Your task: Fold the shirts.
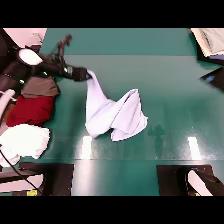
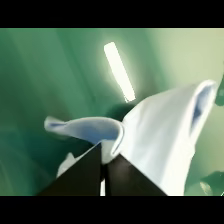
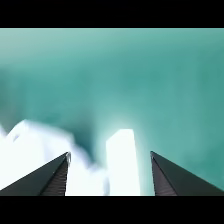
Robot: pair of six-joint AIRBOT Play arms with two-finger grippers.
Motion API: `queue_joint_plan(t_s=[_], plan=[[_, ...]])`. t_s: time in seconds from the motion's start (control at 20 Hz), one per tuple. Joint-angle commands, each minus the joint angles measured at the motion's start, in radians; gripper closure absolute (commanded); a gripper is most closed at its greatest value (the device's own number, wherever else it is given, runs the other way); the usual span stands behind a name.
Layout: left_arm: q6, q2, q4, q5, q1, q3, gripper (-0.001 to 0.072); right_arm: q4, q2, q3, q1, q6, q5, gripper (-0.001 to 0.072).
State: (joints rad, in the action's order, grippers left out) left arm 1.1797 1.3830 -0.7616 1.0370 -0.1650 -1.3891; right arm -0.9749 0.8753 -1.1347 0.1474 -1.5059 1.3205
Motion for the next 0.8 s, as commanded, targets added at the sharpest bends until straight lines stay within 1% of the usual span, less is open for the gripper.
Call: queue_joint_plan(t_s=[0.0, 0.05, 0.15, 0.2, 0.25, 0.4, 0.55, 0.6, 0.75], plan=[[-0.001, -0.071, -0.024, 0.034, -0.001, -0.134, 0.0684, 0.253, 0.067, 0.301, -0.071, 0.063, -0.044, 0.0139], [-0.001, -0.079, -0.024, 0.038, 0.0, -0.143, 0.0684, 0.278, 0.1, 0.361, -0.132, 0.099, -0.097, 0.014], [-0.001, -0.084, -0.024, 0.064, -0.001, -0.145, 0.0684, 0.274, 0.175, 0.433, -0.282, 0.103, -0.236, 0.014], [-0.001, -0.084, -0.033, 0.09, -0.001, -0.145, 0.0684, 0.274, 0.219, 0.448, -0.357, 0.103, -0.309, 0.0166], [-0.001, -0.083, -0.038, 0.112, -0.001, -0.145, 0.0684, 0.275, 0.259, 0.448, -0.415, 0.103, -0.358, 0.021], [0.0, -0.084, -0.063, 0.148, -0.001, -0.145, 0.0684, 0.273, 0.382, 0.38, -0.549, 0.103, -0.406, 0.021], [0.002, -0.08, -0.065, 0.165, -0.001, -0.145, 0.0684, 0.267, 0.478, 0.29, -0.609, 0.103, -0.405, 0.021], [0.002, -0.08, -0.066, 0.168, -0.001, -0.145, 0.0683, 0.257, 0.503, 0.262, -0.621, 0.103, -0.404, 0.0222], [0.002, -0.08, -0.068, 0.179, -0.001, -0.145, 0.0684, 0.203, 0.533, 0.206, -0.633, 0.103, -0.403, 0.0513]])
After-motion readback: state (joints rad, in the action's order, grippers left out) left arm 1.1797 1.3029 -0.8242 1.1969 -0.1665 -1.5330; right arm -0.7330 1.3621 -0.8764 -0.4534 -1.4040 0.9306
